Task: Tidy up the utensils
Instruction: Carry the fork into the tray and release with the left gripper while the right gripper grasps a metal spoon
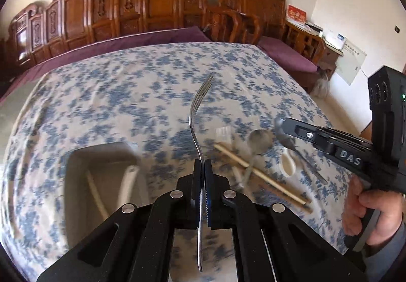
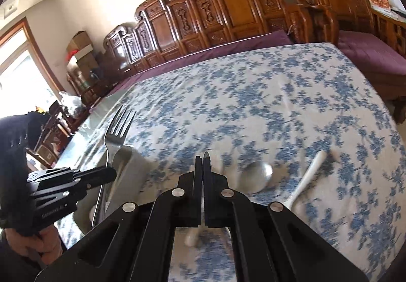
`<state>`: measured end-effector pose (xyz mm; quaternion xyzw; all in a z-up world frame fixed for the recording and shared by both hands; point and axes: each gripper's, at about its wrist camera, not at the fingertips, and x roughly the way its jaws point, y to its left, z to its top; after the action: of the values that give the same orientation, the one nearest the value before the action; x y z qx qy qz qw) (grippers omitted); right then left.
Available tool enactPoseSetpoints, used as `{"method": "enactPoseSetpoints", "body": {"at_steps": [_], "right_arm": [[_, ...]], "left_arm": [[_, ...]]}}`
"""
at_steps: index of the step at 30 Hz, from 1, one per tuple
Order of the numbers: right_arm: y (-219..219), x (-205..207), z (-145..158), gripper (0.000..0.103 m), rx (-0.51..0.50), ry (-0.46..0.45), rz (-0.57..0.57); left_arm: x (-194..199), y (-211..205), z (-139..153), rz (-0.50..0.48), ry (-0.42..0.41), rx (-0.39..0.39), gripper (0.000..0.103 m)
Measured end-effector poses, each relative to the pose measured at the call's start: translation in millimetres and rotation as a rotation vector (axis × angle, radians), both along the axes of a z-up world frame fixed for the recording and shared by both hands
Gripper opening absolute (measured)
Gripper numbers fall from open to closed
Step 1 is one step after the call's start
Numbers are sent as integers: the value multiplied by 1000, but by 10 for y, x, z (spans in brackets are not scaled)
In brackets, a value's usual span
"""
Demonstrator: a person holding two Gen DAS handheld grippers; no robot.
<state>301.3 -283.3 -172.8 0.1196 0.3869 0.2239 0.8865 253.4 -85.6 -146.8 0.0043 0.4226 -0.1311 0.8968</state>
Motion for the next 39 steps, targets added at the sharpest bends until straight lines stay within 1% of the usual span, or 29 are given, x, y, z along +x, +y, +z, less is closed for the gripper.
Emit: {"method": "enactPoseSetpoints", "body": {"at_steps": [6,12,15,18,22,30,35,39], "right_arm": [[299,-108,9,2,45,24,45],[655,-208,38,2,4,17,81],[798,-229,20,2,-21,17,92],[912,-225,0,2,-46,19,102],[961,-219,3,2,-57,14,109],[1013,-238,-13,2,-72,12,117],[1032,-261,-6,2,-71,8,122],[1088,-314,57,2,-66,-2,133]], "left_arm": [[-116,505,-39,54,8,10,2],[-160,878,-223,85,46,19,2],[-156,984,-344,88,70,23,2],[-134,1028,-442,85,83,36,2],[-113,1055,-530,87,99,49,2],[-49,1086,-700,96,142,45,2],[-10,1115,-746,108,162,40,2],[-17,1142,-701,116,145,42,2]]}}
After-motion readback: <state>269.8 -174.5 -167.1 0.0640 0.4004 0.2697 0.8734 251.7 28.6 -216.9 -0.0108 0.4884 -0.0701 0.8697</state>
